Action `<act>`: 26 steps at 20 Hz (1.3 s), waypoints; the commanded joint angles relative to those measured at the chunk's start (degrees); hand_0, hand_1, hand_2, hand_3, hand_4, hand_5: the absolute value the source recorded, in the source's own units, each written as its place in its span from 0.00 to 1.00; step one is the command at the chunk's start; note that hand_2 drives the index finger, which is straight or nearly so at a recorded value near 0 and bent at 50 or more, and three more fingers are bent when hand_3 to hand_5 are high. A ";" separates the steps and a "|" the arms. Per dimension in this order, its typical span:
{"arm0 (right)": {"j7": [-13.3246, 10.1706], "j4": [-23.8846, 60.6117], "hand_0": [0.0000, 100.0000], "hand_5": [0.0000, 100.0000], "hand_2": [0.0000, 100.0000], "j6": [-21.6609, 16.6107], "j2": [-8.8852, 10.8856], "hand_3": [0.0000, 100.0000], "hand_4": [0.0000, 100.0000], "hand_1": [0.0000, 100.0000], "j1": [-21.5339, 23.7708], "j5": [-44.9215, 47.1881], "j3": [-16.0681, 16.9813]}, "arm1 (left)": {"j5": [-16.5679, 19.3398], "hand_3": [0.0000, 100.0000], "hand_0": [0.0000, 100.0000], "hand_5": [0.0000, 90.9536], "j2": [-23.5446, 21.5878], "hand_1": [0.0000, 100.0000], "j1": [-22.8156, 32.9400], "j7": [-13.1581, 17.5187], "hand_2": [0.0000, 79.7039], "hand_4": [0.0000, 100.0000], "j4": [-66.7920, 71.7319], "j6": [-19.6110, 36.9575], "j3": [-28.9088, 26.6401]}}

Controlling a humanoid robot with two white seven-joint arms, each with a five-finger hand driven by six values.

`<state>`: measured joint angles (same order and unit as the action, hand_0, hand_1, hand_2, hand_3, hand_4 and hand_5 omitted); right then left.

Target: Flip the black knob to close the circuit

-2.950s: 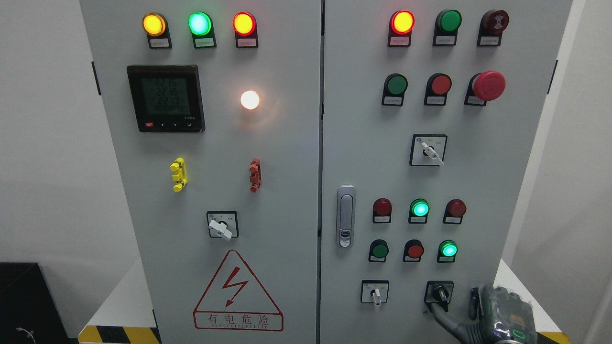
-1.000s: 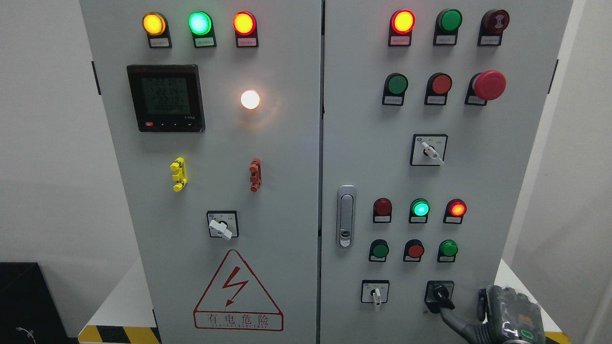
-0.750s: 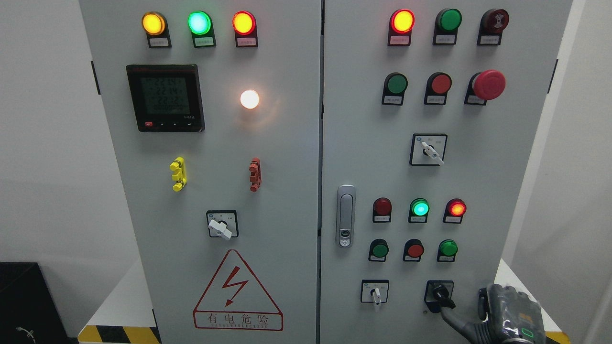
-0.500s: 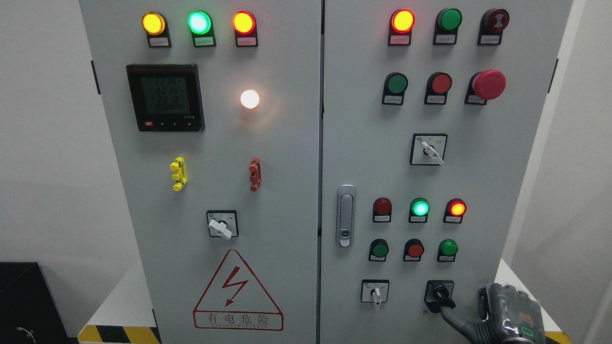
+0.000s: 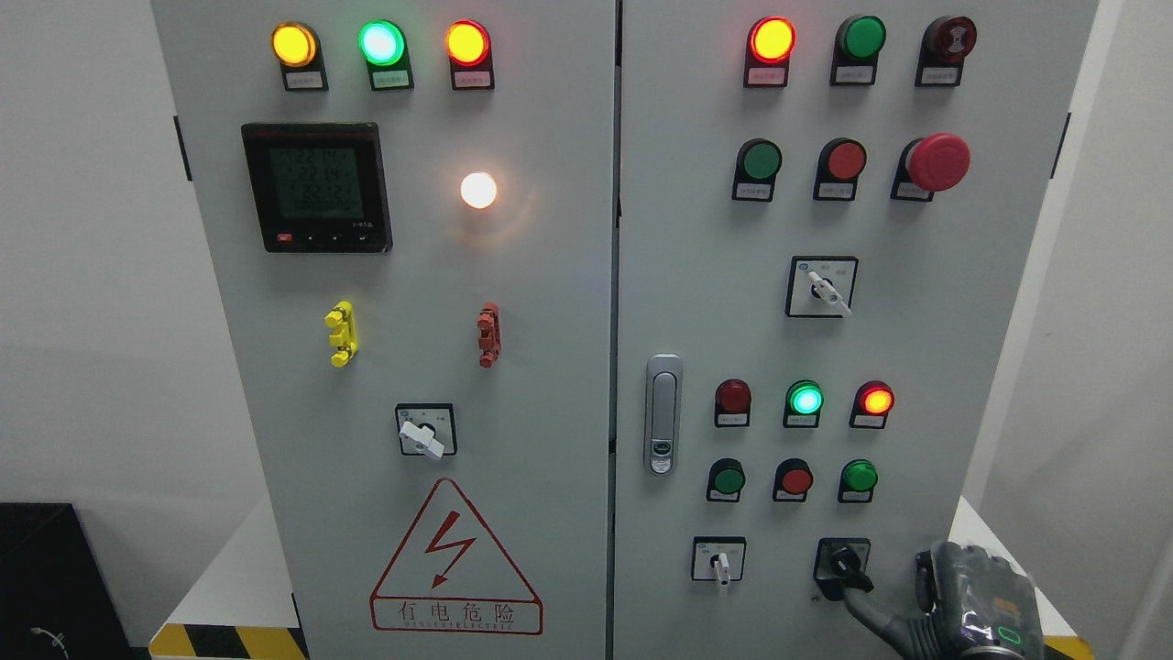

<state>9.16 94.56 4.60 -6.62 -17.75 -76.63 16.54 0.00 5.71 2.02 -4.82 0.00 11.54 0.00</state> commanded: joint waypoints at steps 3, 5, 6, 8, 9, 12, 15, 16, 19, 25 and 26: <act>-0.55 0.01 0.00 0.72 0.75 -0.11 -0.14 0.91 0.73 0.27 0.26 -0.10 -0.55 | 1.23 0.00 0.00 0.00 0.00 0.00 0.00 -0.01 0.00 0.00 1.32 -0.03 1.14; -0.55 0.01 0.00 0.72 0.75 -0.11 -0.14 0.91 0.73 0.27 0.17 -0.10 -0.55 | 1.23 0.00 0.00 0.00 0.00 0.00 0.00 -0.01 0.00 0.00 1.32 -0.03 1.14; -0.55 0.01 0.00 0.72 0.75 -0.11 -0.14 0.91 0.73 0.27 0.17 -0.10 -0.63 | 1.23 0.00 0.00 0.00 0.00 0.00 0.00 -0.01 0.00 0.00 1.32 -0.03 1.14; -0.55 0.01 0.00 0.72 0.75 -0.11 -0.14 0.91 0.73 0.27 0.26 -0.10 -0.63 | 1.14 0.00 0.00 0.00 0.00 0.00 0.00 -0.01 0.00 0.00 1.23 -0.03 1.14; -0.55 0.01 0.00 0.72 0.75 -0.11 -0.14 0.91 0.73 0.27 0.26 -0.18 -0.72 | 1.23 0.00 0.00 0.00 0.00 0.00 0.00 -0.01 0.00 0.00 1.32 -0.03 1.14; -0.55 0.01 0.00 0.72 0.75 -0.20 -0.23 0.91 0.73 0.27 0.35 -0.27 -0.81 | 1.14 0.00 0.00 0.00 0.00 0.00 0.00 -0.01 0.00 0.00 1.32 -0.03 1.14; -0.64 0.01 0.00 0.72 0.75 -0.12 -0.23 0.91 0.73 0.27 0.35 -0.36 -0.99 | 1.23 0.00 0.00 0.00 0.00 0.00 0.00 -0.01 0.00 0.00 1.32 -0.03 1.14; -0.64 0.01 0.00 0.72 0.75 -0.20 -0.23 0.91 0.73 0.27 0.35 -0.36 -1.16 | 1.23 0.00 0.00 0.00 0.00 0.00 0.00 -0.01 0.00 0.00 1.32 -0.03 1.14; -0.81 0.01 0.00 0.72 0.75 -0.20 -0.23 0.92 0.73 0.27 0.43 -0.45 -1.51 | 1.14 0.00 0.00 0.00 0.00 0.00 0.00 -0.01 0.00 0.00 1.32 -0.03 1.14; -0.99 0.09 0.00 0.73 0.76 -0.55 -0.32 0.92 0.73 0.27 0.70 -0.54 -1.60 | 1.14 0.00 0.00 0.00 0.00 0.00 0.00 -0.01 0.00 0.00 1.32 -0.03 1.14; -0.99 0.09 0.00 0.73 0.76 -0.55 -0.32 0.92 0.74 0.27 0.78 -0.62 -1.60 | 1.23 0.00 0.00 0.00 0.00 0.00 0.00 -0.01 0.00 0.00 1.32 -0.03 1.14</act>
<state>8.14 94.61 4.09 -6.84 -17.27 -77.08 15.45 0.00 5.71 2.02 -4.82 0.00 11.54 0.00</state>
